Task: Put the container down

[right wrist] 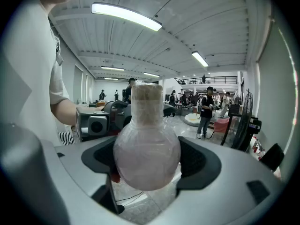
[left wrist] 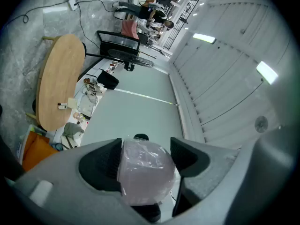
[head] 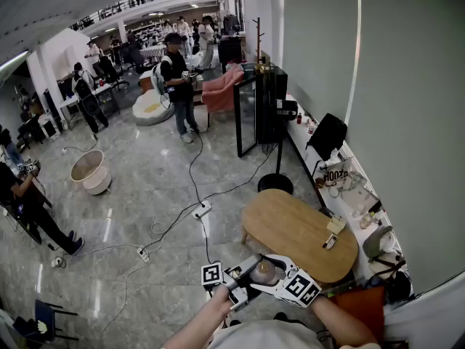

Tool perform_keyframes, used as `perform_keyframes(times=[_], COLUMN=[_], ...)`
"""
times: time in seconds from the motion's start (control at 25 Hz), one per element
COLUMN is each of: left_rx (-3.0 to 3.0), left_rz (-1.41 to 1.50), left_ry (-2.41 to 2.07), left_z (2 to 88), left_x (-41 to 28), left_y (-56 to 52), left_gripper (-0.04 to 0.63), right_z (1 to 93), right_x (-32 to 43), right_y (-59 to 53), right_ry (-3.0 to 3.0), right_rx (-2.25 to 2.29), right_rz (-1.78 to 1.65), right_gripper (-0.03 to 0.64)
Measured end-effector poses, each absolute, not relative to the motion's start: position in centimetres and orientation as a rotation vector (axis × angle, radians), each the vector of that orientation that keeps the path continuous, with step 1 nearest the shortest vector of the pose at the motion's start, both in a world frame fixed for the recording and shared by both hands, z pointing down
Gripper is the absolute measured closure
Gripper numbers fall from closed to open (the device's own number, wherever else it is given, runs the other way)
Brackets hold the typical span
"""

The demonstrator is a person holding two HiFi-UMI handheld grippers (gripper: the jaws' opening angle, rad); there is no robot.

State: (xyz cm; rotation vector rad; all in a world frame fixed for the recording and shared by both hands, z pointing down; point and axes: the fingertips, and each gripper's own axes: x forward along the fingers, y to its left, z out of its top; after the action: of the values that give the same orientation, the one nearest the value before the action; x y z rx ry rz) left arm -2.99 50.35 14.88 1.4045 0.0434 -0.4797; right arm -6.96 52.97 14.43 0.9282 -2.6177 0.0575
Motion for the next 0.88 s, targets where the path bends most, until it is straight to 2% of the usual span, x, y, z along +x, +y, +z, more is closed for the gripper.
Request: perform_keyframes(times=[0.88], left_rx=[1.406], left_rz=[-0.440], left_ry=[0.063], left_z=[15.7], left_x=[-7.2], left_y=[50.1], left_gripper=[0.275], right_z=[16.0], right_x=[-11.2], right_y=[52.8], right_ry=[-2.588], right_rx=[0.960], right_rz=[0.083], right_gripper=[0.229])
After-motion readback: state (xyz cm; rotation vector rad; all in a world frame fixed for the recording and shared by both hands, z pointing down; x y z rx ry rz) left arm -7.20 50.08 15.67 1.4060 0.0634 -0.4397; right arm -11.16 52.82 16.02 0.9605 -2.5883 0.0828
